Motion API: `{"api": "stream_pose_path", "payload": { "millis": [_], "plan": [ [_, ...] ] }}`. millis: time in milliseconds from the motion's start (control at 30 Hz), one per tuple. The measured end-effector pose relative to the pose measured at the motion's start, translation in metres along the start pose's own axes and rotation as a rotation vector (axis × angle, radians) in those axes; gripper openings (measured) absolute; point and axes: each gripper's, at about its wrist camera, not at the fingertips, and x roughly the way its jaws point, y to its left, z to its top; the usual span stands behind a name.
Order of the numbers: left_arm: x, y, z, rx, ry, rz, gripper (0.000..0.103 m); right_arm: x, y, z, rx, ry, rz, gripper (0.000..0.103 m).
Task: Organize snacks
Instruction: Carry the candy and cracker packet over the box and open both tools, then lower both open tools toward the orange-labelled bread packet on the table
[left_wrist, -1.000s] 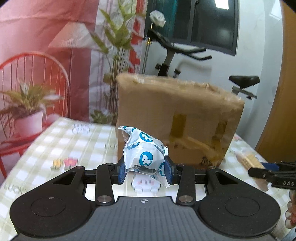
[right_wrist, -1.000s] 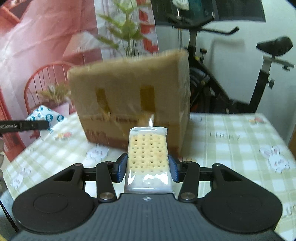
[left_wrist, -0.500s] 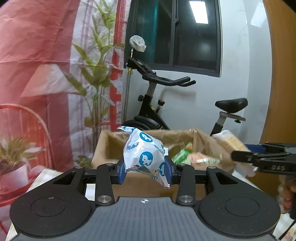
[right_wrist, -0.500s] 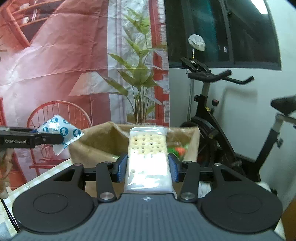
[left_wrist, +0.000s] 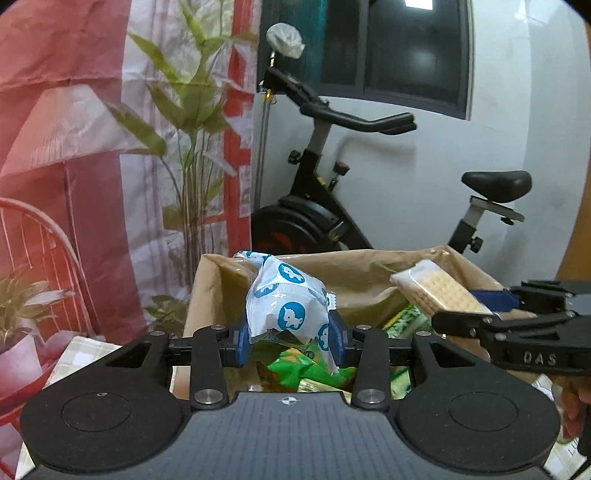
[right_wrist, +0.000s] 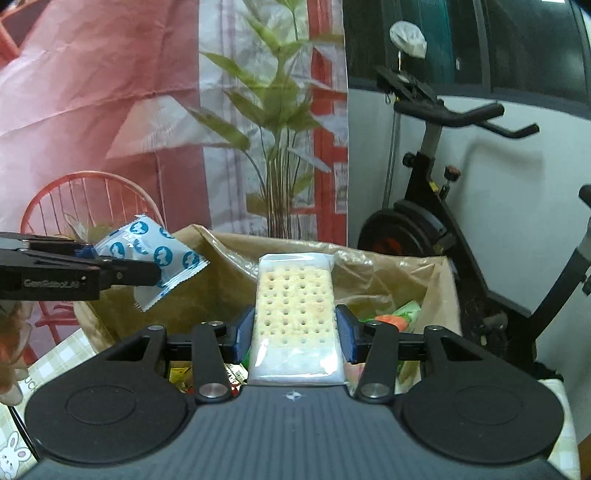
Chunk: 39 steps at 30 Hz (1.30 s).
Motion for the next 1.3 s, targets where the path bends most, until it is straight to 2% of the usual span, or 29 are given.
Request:
{"api": "stream_pose_path", "payload": {
  "millis": [67, 133, 200, 667, 1100, 1300],
  "plan": [
    [0.003, 0.004, -0.001, -0.013, 0.010, -0.002, 0.045, 0.006, 0.001, 0.001, 0.001, 0.022, -0.008, 0.049],
    [0.003, 0.006, -0.001, -0.023, 0.011, -0.004, 0.059, 0.007, 0.001, 0.003, 0.007, 0.029, -0.019, 0.053],
    [-0.002, 0.006, -0.001, -0.021, 0.001, -0.006, 0.061, 0.003, -0.002, 0.004, 0.025, 0.021, -0.013, 0.057],
    [-0.071, 0.001, -0.015, -0.041, 0.026, 0.015, 0.063, -0.063, 0.007, -0.011, 0.065, -0.004, 0.051, 0.058],
    [-0.127, -0.018, -0.070, -0.032, 0.018, 0.020, 0.063, -0.111, 0.018, -0.060, 0.101, 0.000, 0.080, 0.058],
    [-0.130, -0.030, -0.101, -0.068, 0.083, -0.017, 0.063, -0.131, 0.019, -0.094, 0.110, 0.025, 0.073, 0.058]
  ]
}}
